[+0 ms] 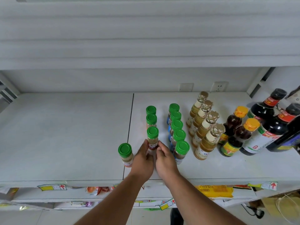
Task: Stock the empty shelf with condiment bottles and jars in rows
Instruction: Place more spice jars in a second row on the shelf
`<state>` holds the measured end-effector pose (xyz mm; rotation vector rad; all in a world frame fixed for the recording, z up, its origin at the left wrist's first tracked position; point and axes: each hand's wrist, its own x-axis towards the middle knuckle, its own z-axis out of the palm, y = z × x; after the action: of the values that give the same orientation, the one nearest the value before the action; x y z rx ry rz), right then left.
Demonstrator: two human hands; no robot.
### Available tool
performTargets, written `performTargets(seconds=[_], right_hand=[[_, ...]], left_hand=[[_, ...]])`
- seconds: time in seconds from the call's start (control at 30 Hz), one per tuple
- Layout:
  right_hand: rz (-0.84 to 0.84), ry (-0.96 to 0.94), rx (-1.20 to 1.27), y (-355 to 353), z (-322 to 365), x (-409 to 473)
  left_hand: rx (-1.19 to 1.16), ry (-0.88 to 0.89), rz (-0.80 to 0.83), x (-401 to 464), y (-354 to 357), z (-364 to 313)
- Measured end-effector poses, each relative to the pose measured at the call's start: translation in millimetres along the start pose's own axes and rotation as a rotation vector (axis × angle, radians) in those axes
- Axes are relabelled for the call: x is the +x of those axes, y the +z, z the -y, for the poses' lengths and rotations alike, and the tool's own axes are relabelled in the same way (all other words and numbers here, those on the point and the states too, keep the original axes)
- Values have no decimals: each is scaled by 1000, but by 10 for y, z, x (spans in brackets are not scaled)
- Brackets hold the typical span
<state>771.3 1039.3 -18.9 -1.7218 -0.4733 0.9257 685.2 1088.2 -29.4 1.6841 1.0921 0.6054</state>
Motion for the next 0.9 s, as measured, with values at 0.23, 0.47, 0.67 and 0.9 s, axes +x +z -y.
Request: performTargets(seconds=[0.23, 0.47, 0.67, 0.9], right_hand=[[-9, 3, 11, 39, 50, 108], [-8, 15, 26, 62, 44, 135], [-6, 9, 8, 57, 92, 121], [15, 47, 55, -10, 24, -194]], left_hand=[[0, -13, -7, 129, 27, -24], [-12, -20, 3, 154, 18, -36], [-8, -40, -8, 139, -3, -110], [-28, -48, 65, -252, -30, 67]])
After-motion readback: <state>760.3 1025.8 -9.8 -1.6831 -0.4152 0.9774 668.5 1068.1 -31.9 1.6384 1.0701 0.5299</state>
